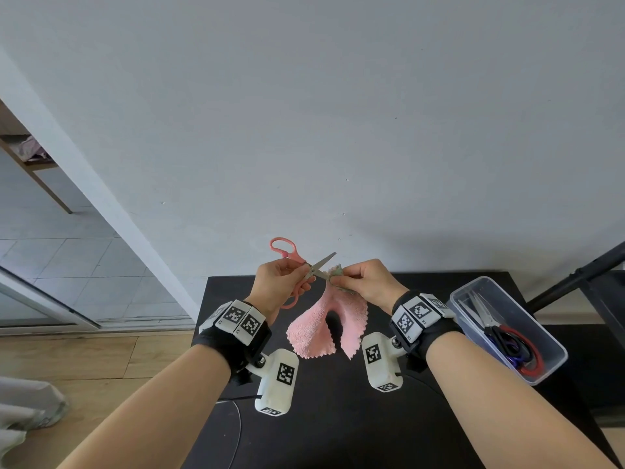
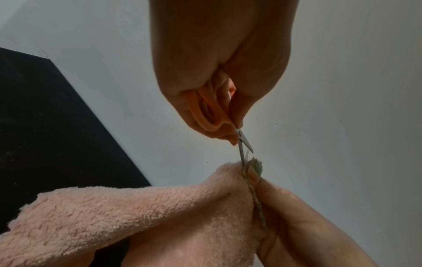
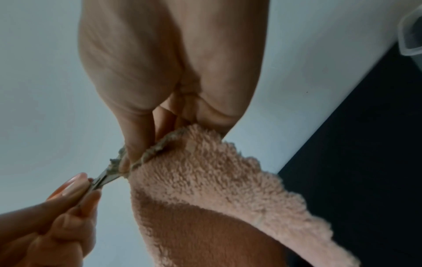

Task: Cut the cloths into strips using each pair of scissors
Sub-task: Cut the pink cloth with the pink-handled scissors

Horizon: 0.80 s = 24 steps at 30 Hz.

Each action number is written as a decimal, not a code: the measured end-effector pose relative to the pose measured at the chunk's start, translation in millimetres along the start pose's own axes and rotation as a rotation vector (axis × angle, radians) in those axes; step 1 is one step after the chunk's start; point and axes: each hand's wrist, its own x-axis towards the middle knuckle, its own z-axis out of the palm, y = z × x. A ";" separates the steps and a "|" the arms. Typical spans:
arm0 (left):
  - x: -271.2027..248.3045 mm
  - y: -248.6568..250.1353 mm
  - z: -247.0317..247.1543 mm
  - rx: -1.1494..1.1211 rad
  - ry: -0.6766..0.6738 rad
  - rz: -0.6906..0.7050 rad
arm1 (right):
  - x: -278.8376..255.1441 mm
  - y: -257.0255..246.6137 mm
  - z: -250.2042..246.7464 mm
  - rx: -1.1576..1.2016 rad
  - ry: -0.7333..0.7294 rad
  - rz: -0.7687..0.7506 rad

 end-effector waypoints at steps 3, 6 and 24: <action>5.6 7.6 -12.7 -0.093 0.125 -0.021 | -5.6 15.5 -13.1 0.007 0.007 0.038; 11.7 20.8 -30.6 -0.183 0.137 -0.033 | -14.1 27.7 -19.9 0.171 0.091 0.060; -2.8 13.5 -5.0 0.085 -0.054 0.035 | -1.6 -13.5 28.2 0.298 0.007 0.012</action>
